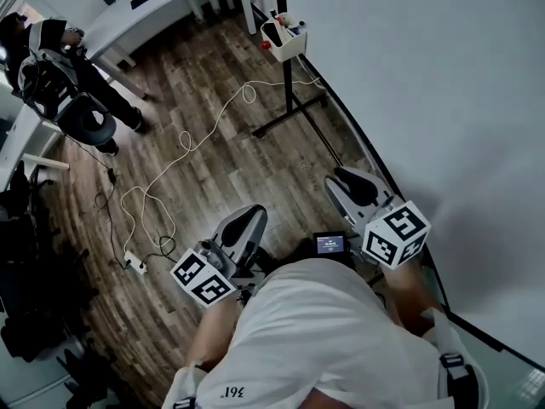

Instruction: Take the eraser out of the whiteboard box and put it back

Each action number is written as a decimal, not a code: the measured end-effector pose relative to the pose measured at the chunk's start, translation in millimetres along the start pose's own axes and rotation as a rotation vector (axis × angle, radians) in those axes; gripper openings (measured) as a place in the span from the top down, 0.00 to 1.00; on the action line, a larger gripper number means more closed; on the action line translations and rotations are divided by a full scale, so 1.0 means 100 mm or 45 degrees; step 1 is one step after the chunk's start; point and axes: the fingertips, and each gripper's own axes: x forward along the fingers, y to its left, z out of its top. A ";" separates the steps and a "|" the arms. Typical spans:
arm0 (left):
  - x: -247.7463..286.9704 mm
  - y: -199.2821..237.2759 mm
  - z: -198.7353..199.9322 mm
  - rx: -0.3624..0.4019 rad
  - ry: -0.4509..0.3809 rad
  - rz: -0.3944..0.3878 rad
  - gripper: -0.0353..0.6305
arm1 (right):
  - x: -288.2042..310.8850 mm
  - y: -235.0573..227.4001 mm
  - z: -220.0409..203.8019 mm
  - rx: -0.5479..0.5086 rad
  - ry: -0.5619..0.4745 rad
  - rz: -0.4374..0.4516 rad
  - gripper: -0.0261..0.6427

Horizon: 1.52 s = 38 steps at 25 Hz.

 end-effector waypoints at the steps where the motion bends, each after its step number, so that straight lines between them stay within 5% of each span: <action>1: 0.04 -0.01 -0.02 0.000 0.002 0.002 0.94 | -0.01 -0.04 0.00 0.002 0.002 0.004 0.81; 8: 0.27 0.03 -0.15 0.020 0.021 0.039 0.94 | 0.01 -0.29 -0.08 -0.002 0.026 0.022 0.81; 18: 0.27 0.51 0.20 0.026 -0.001 0.049 0.94 | 0.53 -0.22 0.00 -0.021 0.059 0.034 0.81; 38: 0.58 2.05 1.38 0.010 0.105 -0.125 0.94 | 2.12 -0.37 0.67 -0.023 0.037 -0.207 0.81</action>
